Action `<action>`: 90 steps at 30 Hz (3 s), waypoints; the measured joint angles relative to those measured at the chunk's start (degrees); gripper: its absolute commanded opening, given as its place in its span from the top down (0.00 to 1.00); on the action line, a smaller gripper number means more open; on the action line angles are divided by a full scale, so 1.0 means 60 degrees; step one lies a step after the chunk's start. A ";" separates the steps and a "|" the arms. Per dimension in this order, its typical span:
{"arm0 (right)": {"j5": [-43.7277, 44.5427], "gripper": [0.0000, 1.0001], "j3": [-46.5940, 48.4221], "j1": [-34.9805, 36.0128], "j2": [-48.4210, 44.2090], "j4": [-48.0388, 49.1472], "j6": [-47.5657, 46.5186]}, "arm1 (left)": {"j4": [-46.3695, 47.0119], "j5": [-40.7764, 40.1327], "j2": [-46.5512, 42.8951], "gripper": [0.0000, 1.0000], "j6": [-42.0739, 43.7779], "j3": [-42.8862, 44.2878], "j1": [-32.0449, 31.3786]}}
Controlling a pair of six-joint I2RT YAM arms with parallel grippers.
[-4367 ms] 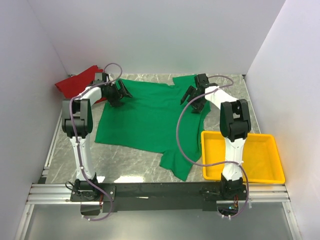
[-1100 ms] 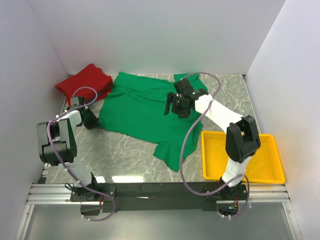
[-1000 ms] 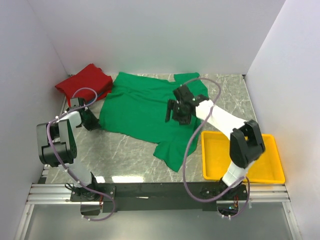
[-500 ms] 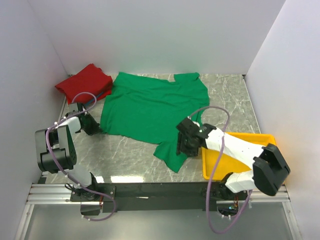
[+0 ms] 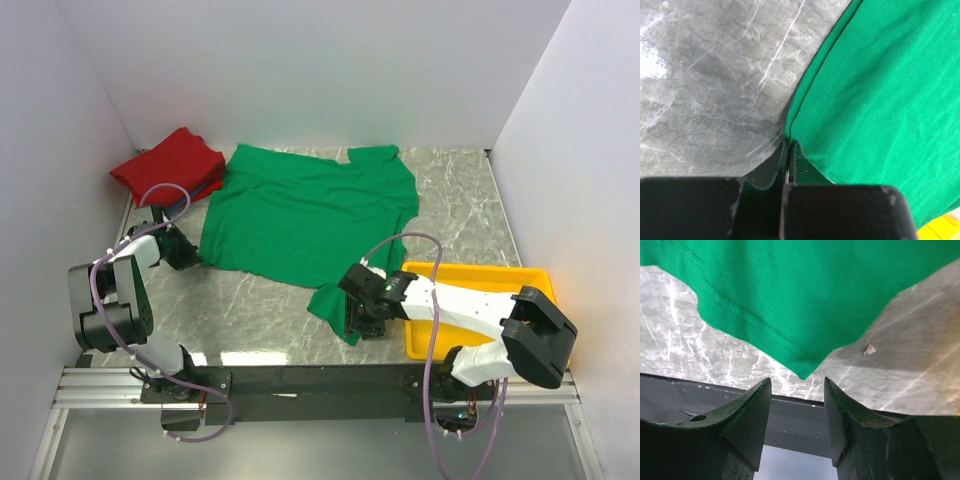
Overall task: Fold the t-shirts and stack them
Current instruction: Flatten the tshirt out, then fold the tshirt
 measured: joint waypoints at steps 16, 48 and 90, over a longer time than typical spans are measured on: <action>-0.0423 0.62 -0.0382 0.0153 0.0827 0.0583 0.0324 | -0.0018 0.0091 -0.0452 1.00 -0.0036 0.0000 0.0022; -0.1202 1.00 0.1304 0.1049 -0.0062 -0.1971 0.0590 | -0.1158 -0.0911 -0.3297 0.99 -0.0342 -0.1107 0.1603; 0.0182 1.00 0.6153 -0.2754 0.3723 -0.3453 -0.2699 | -0.1330 -0.0561 0.0987 0.99 0.0040 0.2273 0.0437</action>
